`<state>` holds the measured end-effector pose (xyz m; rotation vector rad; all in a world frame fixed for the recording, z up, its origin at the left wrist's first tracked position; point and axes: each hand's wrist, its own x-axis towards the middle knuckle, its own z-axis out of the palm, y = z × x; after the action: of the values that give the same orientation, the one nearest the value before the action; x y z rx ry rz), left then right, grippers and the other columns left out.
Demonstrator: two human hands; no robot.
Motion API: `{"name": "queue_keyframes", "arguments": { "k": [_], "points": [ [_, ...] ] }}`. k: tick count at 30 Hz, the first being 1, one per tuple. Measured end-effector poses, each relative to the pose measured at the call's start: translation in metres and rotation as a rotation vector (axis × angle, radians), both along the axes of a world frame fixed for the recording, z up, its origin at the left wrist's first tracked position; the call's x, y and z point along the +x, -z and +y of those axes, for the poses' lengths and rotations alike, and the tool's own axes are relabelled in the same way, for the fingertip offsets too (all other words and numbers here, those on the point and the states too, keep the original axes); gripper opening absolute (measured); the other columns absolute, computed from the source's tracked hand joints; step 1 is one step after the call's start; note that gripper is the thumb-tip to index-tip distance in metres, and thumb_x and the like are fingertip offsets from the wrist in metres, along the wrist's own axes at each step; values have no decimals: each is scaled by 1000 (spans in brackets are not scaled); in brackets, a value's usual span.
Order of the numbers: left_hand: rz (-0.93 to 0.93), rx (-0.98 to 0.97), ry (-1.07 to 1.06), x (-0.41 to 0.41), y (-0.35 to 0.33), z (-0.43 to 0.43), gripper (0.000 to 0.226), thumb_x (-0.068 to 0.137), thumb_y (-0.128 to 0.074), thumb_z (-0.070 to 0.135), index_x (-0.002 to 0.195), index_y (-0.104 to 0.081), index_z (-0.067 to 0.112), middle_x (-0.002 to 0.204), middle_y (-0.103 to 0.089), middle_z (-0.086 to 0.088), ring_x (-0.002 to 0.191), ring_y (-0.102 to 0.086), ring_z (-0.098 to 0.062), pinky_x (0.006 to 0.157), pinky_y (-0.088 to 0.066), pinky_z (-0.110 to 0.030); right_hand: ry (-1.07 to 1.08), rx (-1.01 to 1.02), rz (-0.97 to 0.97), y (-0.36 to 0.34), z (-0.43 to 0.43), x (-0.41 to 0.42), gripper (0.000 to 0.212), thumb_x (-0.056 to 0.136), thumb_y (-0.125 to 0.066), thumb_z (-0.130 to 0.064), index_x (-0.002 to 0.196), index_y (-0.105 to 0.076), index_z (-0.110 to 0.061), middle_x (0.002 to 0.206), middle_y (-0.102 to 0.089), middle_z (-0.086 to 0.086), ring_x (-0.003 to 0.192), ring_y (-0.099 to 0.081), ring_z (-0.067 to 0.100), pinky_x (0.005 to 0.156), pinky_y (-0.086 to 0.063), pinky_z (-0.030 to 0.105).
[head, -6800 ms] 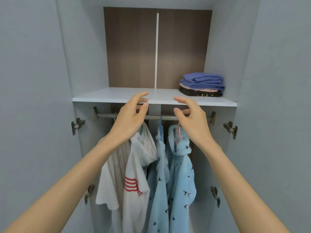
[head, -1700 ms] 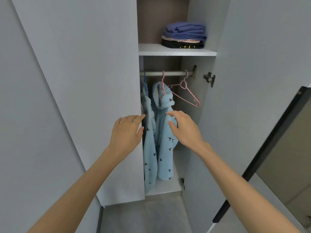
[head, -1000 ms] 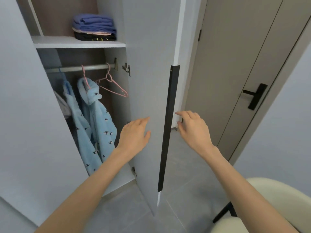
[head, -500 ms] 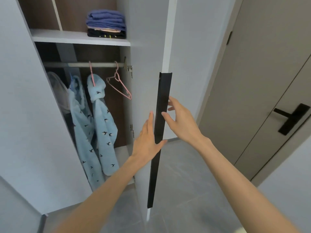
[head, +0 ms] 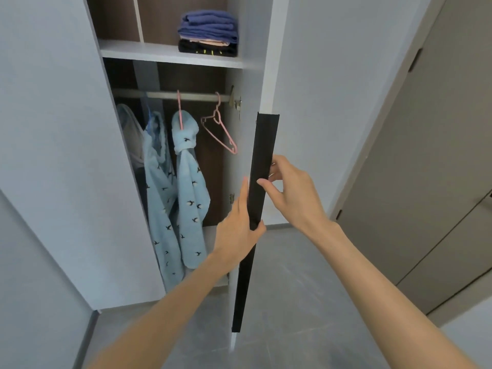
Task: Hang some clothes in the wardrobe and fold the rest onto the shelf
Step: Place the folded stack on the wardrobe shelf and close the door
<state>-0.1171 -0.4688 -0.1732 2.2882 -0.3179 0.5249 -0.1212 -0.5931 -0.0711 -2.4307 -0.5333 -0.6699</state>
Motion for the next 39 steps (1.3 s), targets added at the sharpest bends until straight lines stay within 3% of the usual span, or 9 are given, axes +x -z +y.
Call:
{"name": "queue_keyframes", "arguments": {
  "k": [4, 8, 13, 17, 20, 28, 33, 36, 39],
  "points": [
    [58, 18, -77, -2, 1, 41, 96, 88, -59, 34, 145, 18, 44, 92, -51, 10, 62, -55, -7, 57, -48, -24, -45, -4, -16, 3, 40, 6, 38, 91, -63, -30, 123, -51, -14, 94, -61, -7, 81, -55, 3, 74, -46, 17],
    [81, 57, -142, 4, 5, 95, 85, 90, -57, 36, 151, 3, 32, 83, -56, 6, 60, -54, -7, 54, -44, -21, -125, 11, -13, 2, 91, 16, 29, 92, -63, -28, 115, -51, -16, 84, -54, -14, 78, -57, 3, 71, -49, 20],
    [70, 71, -199, 22, 8, 169, 81, 92, -56, 37, 151, -2, 30, 98, -66, -1, 78, -64, -12, 65, -52, -25, -186, 1, 8, 1, 164, 40, 23, 95, -60, -27, 113, -50, -16, 88, -59, -10, 81, -60, 8, 73, -52, 25],
    [100, 80, -232, 51, 9, 229, 72, 91, -57, 43, 149, -18, 25, 126, -60, 0, 105, -63, -16, 83, -52, -30, -193, 11, 15, 2, 222, 71, 22, 95, -59, -26, 113, -51, -15, 92, -63, -4, 81, -61, 10, 73, -53, 28],
    [105, 130, -239, 77, 6, 269, 63, 88, -59, 47, 140, -33, 23, 121, -62, -1, 99, -64, -16, 79, -54, -35, -178, 27, 13, 2, 261, 96, 20, 94, -60, -25, 107, -50, -13, 88, -62, -2, 78, -60, 12, 70, -52, 27],
    [221, 130, -165, 131, 1, 332, 63, 83, -61, 58, 133, -44, 24, 123, -61, 7, 104, -60, -13, 84, -50, -32, -118, 32, 9, 6, 313, 149, 18, 93, -61, -25, 99, -49, -13, 78, -55, -7, 70, -57, 10, 62, -45, 19],
    [52, 60, -302, 150, 13, 348, 87, 69, -69, 65, 137, -39, 19, 135, -44, 3, 123, -41, -15, 94, -45, -32, -164, 68, 49, 7, 323, 176, 18, 92, -63, -26, 91, -47, -18, 75, -56, -10, 69, -57, 2, 61, -43, 11],
    [-38, 26, -396, 168, 16, 355, 99, 63, -75, 64, 139, -37, 16, 140, -36, -5, 127, -33, -23, 100, -43, -41, -194, 85, 50, 5, 333, 197, 19, 91, -64, -26, 87, -48, -17, 75, -59, -7, 70, -59, 5, 61, -44, 14],
    [-62, -2, -473, 187, 15, 361, 122, 57, -78, 64, 150, -17, 15, 155, -11, -13, 141, -14, -30, 110, -32, -46, -210, 86, 65, 3, 343, 220, 21, 90, -64, -26, 84, -49, -14, 74, -63, -4, 70, -61, 13, 63, -51, 26]
  ]
}}
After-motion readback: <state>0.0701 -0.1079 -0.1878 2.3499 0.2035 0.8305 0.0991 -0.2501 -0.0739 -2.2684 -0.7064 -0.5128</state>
